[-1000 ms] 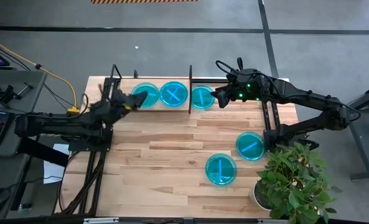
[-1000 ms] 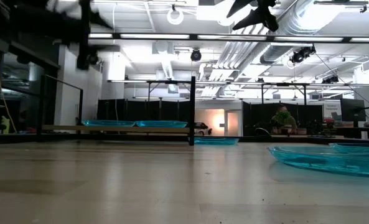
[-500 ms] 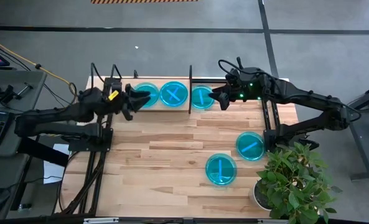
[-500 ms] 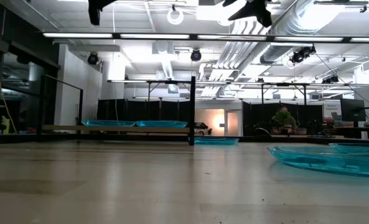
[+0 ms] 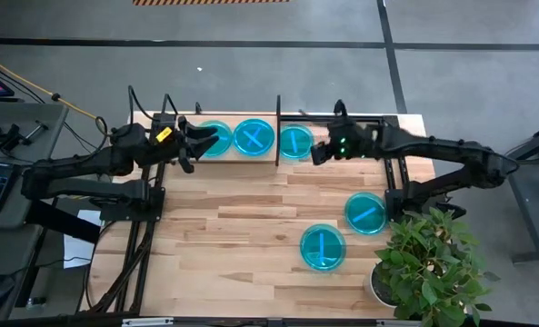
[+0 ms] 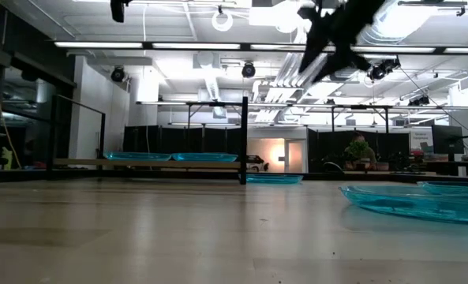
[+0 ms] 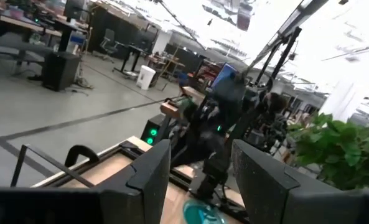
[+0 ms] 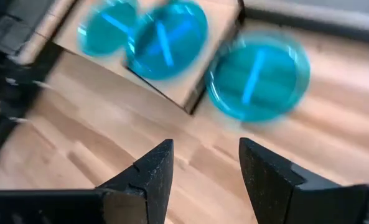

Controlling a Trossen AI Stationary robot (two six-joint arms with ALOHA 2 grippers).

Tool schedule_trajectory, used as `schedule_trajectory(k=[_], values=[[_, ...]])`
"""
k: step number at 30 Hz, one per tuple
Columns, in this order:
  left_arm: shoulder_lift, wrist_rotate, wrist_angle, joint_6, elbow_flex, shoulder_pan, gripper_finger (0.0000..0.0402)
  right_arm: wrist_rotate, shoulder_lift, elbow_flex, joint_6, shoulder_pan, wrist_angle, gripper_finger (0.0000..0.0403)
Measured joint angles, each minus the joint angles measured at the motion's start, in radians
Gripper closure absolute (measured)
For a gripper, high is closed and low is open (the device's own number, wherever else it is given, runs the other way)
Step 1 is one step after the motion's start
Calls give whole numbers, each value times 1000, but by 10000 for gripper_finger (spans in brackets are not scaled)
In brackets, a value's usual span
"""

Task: Place and stack plates onto a shelf
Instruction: Stack the blue plate on top of the blue plate on the shelf

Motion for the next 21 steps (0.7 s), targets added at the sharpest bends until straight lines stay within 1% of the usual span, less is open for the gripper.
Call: schedule_trajectory(k=[3, 5, 8, 11, 16, 21], values=[[1, 0, -9, -18, 0, 0, 241, 23, 30, -115, 86, -15, 76, 236], [0, -2, -10, -26, 0, 0, 241, 48, 54, -180, 149, -52, 163, 236], [1, -2, -11, -27, 0, 0, 241, 52, 110, -242, 201, -122, 295, 236], [1, -2, -11, -52, 0, 0, 241, 46, 199, -250, 213, -178, 391, 236], [0, -3, -11, -77, 0, 0, 241, 43, 374, -201, 190, -252, 404, 236], [0, -7, -11, -77, 0, 0, 241, 31, 480, -180, 192, -294, 436, 236]])
